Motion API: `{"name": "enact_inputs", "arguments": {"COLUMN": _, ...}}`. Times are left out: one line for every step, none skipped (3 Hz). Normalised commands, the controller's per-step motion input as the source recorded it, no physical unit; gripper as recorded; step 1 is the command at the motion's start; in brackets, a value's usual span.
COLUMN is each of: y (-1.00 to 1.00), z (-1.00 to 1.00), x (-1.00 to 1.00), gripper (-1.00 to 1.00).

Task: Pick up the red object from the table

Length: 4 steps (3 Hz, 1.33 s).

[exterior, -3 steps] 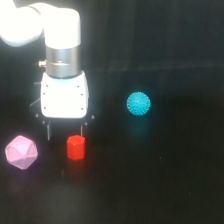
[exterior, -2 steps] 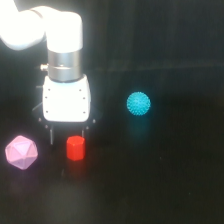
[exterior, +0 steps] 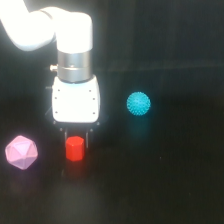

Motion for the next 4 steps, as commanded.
{"name": "enact_inputs", "arguments": {"y": -0.55, "z": -0.51, "x": 0.46, "gripper": -0.41}}
{"name": "enact_inputs", "arguments": {"y": -0.61, "z": -0.36, "x": -0.04, "gripper": 1.0}}
{"name": "enact_inputs", "arguments": {"y": 0.08, "z": -0.24, "x": 0.22, "gripper": 0.65}}
{"name": "enact_inputs", "arguments": {"y": -0.35, "z": -0.02, "x": 0.32, "gripper": -0.85}}
